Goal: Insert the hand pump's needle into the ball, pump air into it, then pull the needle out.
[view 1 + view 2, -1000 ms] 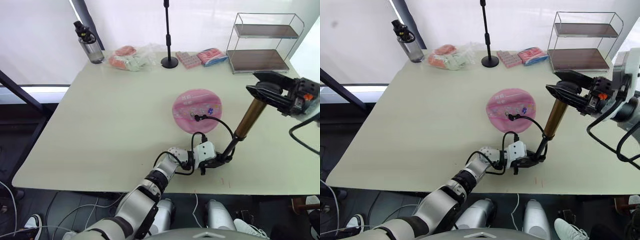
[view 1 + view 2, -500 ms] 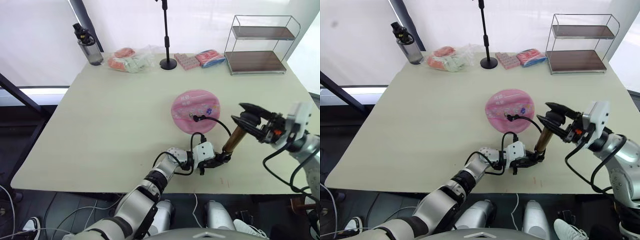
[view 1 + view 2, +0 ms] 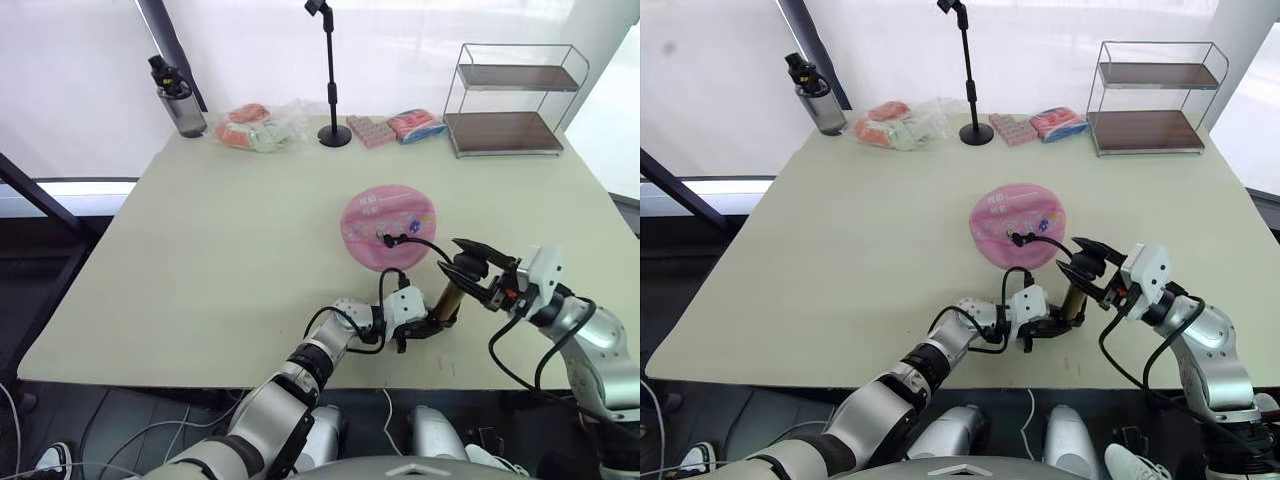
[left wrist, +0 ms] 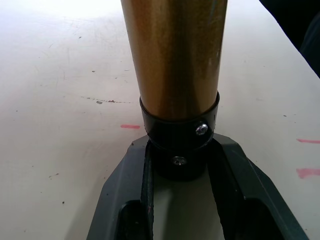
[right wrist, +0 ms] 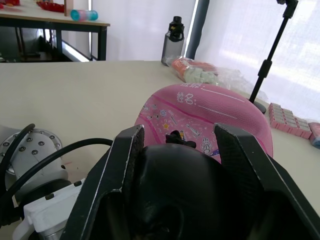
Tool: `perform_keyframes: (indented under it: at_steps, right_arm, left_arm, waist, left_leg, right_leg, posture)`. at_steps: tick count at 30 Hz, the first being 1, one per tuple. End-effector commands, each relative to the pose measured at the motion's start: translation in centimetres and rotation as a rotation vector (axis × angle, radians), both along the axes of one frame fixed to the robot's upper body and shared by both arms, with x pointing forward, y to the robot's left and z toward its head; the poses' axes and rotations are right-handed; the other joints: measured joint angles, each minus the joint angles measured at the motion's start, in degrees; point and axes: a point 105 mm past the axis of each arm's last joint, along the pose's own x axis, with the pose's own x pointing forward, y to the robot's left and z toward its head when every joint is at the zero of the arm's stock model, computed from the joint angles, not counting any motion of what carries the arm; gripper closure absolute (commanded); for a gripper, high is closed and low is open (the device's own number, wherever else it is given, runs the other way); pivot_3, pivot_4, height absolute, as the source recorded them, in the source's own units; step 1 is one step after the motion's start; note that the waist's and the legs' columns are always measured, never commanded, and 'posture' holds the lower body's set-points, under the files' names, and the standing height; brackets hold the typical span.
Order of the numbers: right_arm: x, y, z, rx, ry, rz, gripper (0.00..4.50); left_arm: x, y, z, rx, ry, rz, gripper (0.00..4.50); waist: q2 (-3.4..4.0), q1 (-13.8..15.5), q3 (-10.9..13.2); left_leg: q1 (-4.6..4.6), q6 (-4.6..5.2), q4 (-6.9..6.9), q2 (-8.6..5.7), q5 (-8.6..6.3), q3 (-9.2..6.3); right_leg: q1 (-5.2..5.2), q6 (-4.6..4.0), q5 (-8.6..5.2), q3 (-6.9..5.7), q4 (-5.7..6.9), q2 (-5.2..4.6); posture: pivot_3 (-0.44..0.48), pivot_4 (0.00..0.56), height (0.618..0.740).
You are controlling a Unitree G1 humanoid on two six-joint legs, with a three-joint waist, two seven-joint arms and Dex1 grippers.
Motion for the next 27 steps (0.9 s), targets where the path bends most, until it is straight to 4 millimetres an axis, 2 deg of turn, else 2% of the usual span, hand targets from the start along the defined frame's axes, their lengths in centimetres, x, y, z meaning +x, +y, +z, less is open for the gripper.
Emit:
perform_keyframes:
  at_steps: [1,3,12,21,27]
  right_arm:
    - [-0.1,-0.5,-0.9,0.017,0.077,0.005,2.59]
    - [-0.1,-0.6,0.4,0.039,0.043,0.021,2.59]
    - [0.1,-2.0,9.1,0.127,-0.108,0.069,2.59]
    - [-0.3,-3.2,14.7,0.105,-0.187,0.082,2.59]
    - [-0.6,-3.4,17.6,0.04,-0.249,0.085,2.59]
  left_arm:
    - [-1.6,1.5,-3.0,0.098,0.086,-0.017,3.41]
    - [-1.6,1.4,-3.0,0.099,0.086,-0.018,3.41]
    - [-1.7,1.4,-3.0,0.098,0.087,-0.023,3.41]
    - [-1.7,1.4,-3.0,0.101,0.087,-0.026,3.41]
    - [-1.7,1.3,-3.0,0.099,0.089,-0.025,3.41]
  waist:
    - [0.05,0.0,0.0]
    - [0.12,0.0,0.1]
    - [0.56,0.1,0.9]
    - [0.52,0.2,1.1]
    - [0.48,0.2,1.2]
  left_leg:
    - [0.0,0.0,0.0,0.01,0.0,-0.01]
    - [-0.03,0.0,0.0,0.01,0.0,-0.02]
    - [-0.29,0.0,0.03,-0.1,0.01,0.0]
    - [-0.35,0.01,0.05,-0.12,0.01,0.0]
    - [-0.45,0.01,0.08,-0.12,0.01,0.02]
  right_leg:
    - [0.0,0.0,0.0,0.0,0.0,0.01]
    - [-0.03,-0.01,0.01,0.0,0.0,0.01]
    - [-0.15,-0.22,0.13,0.04,-0.01,-0.12]
    - [-0.17,-0.18,0.12,-0.01,-0.02,-0.18]
    - [-0.25,-0.19,0.13,-0.03,-0.03,-0.21]
  posture:
    - [0.0,0.15,0.736]
    - [0.0,0.15,0.736]
    - [0.0,0.15,0.736]
    - [0.0,0.15,0.736]
    - [0.0,0.15,0.736]
